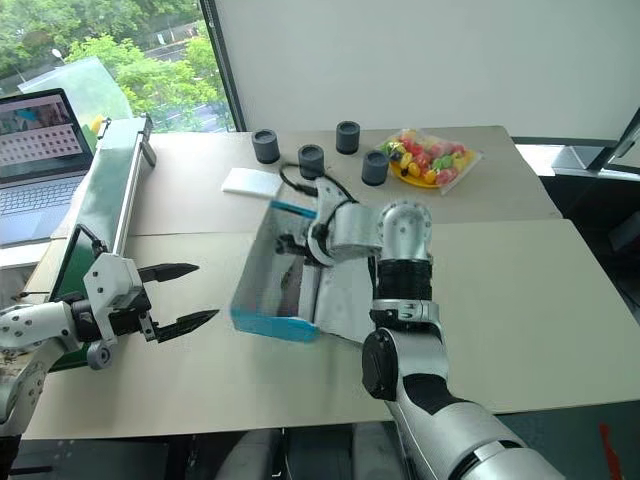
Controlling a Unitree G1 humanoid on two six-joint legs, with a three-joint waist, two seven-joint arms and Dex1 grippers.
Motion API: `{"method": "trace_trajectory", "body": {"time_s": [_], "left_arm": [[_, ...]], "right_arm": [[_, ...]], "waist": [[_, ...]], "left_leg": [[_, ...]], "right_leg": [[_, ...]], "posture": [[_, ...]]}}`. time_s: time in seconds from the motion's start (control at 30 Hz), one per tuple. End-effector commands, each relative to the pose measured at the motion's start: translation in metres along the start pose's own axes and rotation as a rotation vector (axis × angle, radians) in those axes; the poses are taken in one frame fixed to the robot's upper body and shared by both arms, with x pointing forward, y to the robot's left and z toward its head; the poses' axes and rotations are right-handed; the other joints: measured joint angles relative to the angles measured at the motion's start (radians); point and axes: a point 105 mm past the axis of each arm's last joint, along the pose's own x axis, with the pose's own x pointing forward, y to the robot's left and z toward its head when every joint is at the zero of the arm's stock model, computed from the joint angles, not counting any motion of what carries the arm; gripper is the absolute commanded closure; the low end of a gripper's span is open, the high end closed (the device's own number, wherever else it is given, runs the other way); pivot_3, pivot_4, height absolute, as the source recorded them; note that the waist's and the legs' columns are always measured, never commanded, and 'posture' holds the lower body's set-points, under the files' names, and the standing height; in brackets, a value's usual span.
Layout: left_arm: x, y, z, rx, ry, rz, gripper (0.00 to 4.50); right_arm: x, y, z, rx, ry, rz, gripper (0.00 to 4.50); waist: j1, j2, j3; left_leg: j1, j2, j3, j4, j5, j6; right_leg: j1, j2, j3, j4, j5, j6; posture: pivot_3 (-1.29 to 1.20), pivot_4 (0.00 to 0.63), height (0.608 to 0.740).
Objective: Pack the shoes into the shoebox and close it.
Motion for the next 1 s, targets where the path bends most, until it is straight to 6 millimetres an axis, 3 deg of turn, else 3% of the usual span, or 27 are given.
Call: {"method": "trace_trajectory", "body": {"time_s": [0.03,0.2,0.3,0.4,0.47,0.57,0.67,0.73,1.0], "left_arm": [[-0.003,0.006,0.009,0.027,-0.041,0.081,0.0],[-0.006,0.024,0.014,-0.021,-0.086,0.287,0.0],[-0.015,0.05,0.016,-0.093,-0.112,0.589,0.0],[-0.034,0.069,0.007,-0.262,-0.133,0.953,0.0],[-0.047,0.071,-0.001,-0.345,-0.129,1.129,0.0],[-0.063,0.067,-0.023,-0.391,-0.021,1.269,0.0],[-0.08,0.065,-0.039,-0.464,0.029,1.367,0.0],[-0.084,0.062,-0.048,-0.439,0.111,1.343,0.0],[-0.094,0.06,-0.054,-0.454,0.156,1.326,0.0]], "right_arm": [[-0.018,0.028,0.031,-0.081,-0.168,0.123,0.02],[-0.027,0.047,0.041,-0.256,-0.301,0.242,0.02],[-0.042,0.062,0.032,-0.615,-0.459,0.375,0.02],[-0.048,0.059,-0.027,-1.03,-0.417,0.591,0.02],[-0.047,0.044,-0.054,-1.055,-0.345,0.697,0.02],[-0.045,0.034,-0.071,-1.125,-0.324,0.749,0.02],[-0.041,0.034,-0.073,-1.137,-0.358,0.77,0.02],[-0.037,0.037,-0.071,-1.103,-0.384,0.784,0.02],[-0.031,0.043,-0.074,-1.064,-0.39,0.814,0.02]], "waist": [[0.001,0.0,0.0],[0.004,0.0,0.0],[0.008,-0.001,0.0],[0.016,-0.002,-0.001],[0.016,-0.004,-0.002],[0.007,-0.004,-0.002],[0.005,-0.004,-0.002],[0.008,-0.005,-0.002],[0.034,-0.006,-0.003]], "left_leg": [[0.0,0.0,0.0,0.0,0.0,0.0],[0.0,-0.001,0.0,0.001,0.0,0.0],[0.0,-0.001,-0.001,0.0,0.0,0.0],[0.0,-0.003,-0.002,0.002,-0.001,0.001],[-0.001,-0.003,-0.002,0.005,-0.003,0.003],[-0.001,-0.003,-0.001,0.006,-0.004,0.002],[0.003,-0.002,-0.001,0.006,-0.004,0.002],[0.006,-0.002,-0.002,0.006,-0.004,0.002],[0.005,-0.002,-0.002,0.007,-0.004,0.001]], "right_leg": [[0.0,0.0,0.0,0.0,0.0,0.0],[0.0,-0.001,-0.001,0.0,0.0,0.0],[0.001,-0.001,-0.001,0.0,0.0,0.0],[0.002,-0.003,-0.002,-0.001,-0.001,0.004],[0.003,-0.003,-0.002,-0.002,-0.002,0.005],[0.002,-0.003,0.001,0.001,-0.001,0.005],[0.003,-0.002,0.002,0.002,-0.001,0.003],[0.006,-0.002,0.001,0.002,0.0,0.002],[0.005,-0.002,0.001,0.002,0.0,0.002]], "posture": [[0.0,0.15,0.726],[0.0,0.15,0.726],[0.0,0.15,0.726],[0.0,0.15,0.726],[0.0,0.15,0.726],[0.0,0.15,0.726],[0.0,0.15,0.726],[0.0,0.15,0.726],[0.0,0.15,0.726]]}}
